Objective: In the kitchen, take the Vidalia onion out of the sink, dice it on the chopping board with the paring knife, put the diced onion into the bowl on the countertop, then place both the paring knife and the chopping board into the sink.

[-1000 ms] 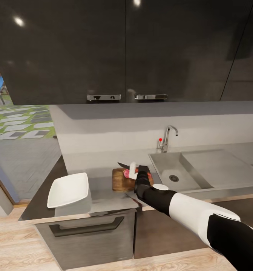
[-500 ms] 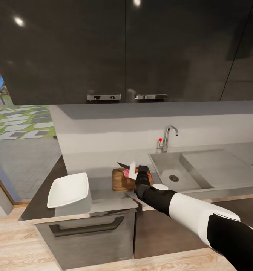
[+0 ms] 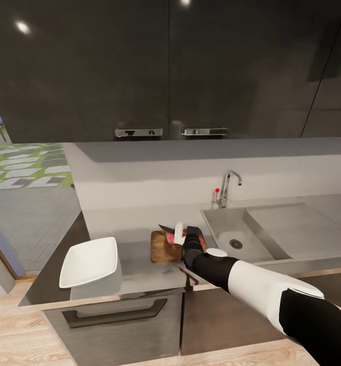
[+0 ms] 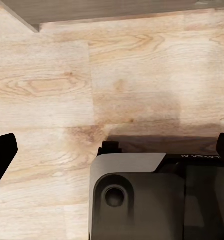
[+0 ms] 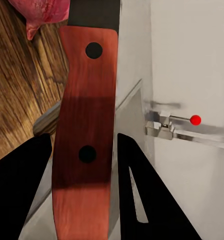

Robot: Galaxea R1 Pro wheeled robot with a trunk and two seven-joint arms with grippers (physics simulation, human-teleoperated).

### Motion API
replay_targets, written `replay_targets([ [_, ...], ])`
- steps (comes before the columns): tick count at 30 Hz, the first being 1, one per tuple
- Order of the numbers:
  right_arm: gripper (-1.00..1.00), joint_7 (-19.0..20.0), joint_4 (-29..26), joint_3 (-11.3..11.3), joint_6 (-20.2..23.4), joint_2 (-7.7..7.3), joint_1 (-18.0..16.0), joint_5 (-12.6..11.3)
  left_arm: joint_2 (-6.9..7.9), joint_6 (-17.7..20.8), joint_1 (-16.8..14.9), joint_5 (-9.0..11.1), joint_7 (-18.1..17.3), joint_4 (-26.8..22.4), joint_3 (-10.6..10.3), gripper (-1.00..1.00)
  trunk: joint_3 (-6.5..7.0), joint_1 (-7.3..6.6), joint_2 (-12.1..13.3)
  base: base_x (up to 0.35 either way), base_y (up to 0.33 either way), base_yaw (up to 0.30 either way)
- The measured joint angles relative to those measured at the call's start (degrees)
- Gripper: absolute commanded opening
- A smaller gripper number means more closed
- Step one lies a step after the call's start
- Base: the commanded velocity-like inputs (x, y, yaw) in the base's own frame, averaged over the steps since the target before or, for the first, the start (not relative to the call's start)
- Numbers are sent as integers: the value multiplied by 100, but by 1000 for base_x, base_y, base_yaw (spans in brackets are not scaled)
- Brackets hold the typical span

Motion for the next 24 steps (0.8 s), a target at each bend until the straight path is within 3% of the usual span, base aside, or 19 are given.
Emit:
replay_targets([
  [24, -100, 51, 49, 2, 3, 1, 34, 0, 7, 0, 0, 0, 3, 0, 0, 100, 0, 0, 0, 2, 0, 0],
])
